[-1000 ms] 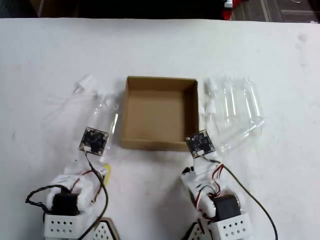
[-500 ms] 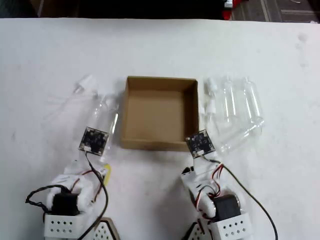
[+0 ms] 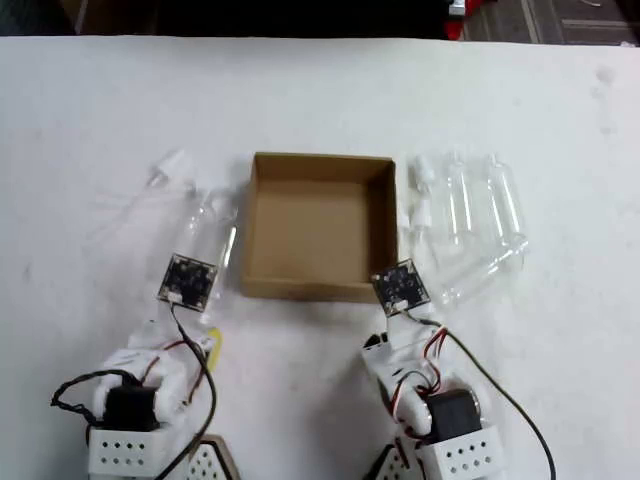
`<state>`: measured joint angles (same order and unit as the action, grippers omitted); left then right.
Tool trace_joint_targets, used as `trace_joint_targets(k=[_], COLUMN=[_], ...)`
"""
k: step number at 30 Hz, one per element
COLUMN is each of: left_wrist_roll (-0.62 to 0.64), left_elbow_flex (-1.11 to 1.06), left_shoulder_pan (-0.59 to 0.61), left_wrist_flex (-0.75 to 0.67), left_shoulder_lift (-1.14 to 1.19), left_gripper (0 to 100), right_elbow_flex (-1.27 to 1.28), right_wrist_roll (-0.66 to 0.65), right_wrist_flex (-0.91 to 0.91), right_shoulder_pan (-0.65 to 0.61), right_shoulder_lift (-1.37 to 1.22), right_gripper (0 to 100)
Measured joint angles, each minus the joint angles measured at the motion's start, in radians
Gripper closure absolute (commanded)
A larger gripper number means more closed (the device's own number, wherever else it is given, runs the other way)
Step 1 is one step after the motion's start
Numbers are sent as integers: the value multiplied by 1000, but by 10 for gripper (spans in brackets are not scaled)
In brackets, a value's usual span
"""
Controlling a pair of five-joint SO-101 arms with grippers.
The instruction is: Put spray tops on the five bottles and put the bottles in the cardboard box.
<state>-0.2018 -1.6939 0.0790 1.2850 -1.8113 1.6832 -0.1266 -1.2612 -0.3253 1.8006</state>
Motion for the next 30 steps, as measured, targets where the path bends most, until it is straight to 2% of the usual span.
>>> trace_joint_targets(k=[15, 21, 30], left_wrist_roll=[0, 0, 0], left_elbow_flex=[0, 0, 0], left_shoulder_pan=[0, 0, 0], left_wrist_flex=[0, 0, 0], left_shoulder_lift=[0, 0, 0], left_gripper=[841, 839, 839], right_elbow_flex=[0, 0, 0], right_wrist_roll=[0, 0, 0], right_wrist_flex=[0, 89, 103], right_shoulder_pan=[0, 0, 0], right_shoulder_lift=[0, 0, 0], right_gripper=[981, 981, 981])
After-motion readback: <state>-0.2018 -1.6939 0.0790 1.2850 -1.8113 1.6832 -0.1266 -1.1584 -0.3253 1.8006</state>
